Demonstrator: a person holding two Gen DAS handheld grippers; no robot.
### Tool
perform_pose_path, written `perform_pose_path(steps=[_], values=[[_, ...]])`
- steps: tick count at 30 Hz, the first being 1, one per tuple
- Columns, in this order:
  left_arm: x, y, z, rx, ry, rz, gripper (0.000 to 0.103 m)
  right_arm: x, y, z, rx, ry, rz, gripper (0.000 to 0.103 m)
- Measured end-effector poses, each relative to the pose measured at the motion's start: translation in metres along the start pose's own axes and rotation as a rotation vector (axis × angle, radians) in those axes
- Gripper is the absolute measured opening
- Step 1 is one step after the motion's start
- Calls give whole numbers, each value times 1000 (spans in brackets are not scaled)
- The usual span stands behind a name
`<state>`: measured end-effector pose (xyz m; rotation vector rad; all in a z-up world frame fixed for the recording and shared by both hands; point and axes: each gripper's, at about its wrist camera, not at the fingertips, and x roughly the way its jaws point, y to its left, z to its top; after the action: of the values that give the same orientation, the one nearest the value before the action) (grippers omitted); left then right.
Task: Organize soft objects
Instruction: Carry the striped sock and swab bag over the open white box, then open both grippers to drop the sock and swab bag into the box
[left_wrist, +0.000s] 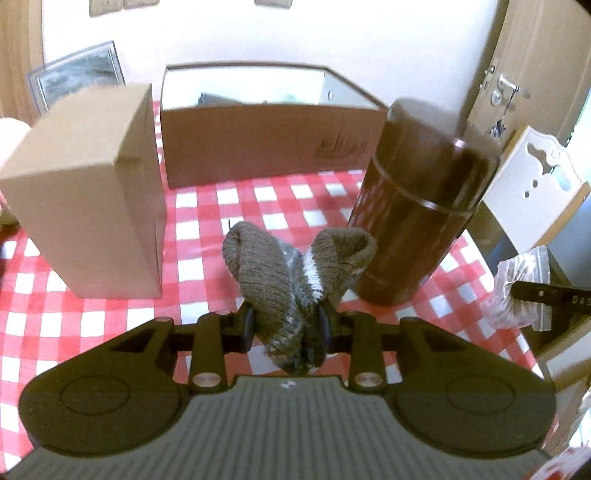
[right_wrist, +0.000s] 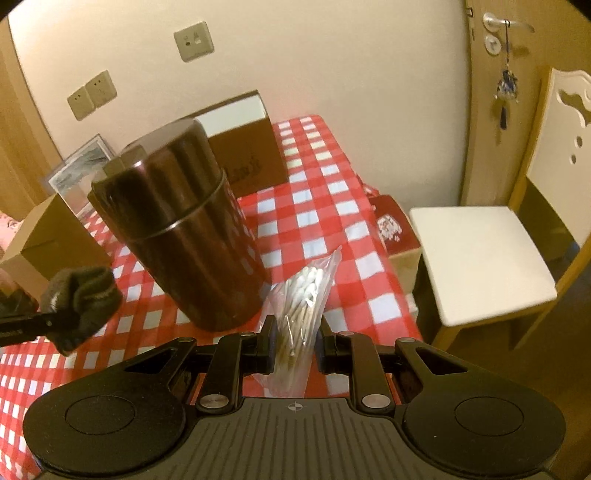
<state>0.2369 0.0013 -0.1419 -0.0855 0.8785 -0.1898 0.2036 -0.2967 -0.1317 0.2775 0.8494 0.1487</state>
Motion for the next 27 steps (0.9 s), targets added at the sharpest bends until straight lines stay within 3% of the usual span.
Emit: perform_pose_path(steps=[6,12,18,27], values=[[-23,-11,14,4,-53,5,30,-6,-1,17,-34,-29,23,20],[-36,-15,51,24,-118,-23,30,1,3,51,-46,-71,25,20],[-39,-7,103,51,-177,-53,30,13,2,111,-46,-155,83,20],[-14,-5,186,42,-243,26,30,71,16,220,-182,-213,267,20]])
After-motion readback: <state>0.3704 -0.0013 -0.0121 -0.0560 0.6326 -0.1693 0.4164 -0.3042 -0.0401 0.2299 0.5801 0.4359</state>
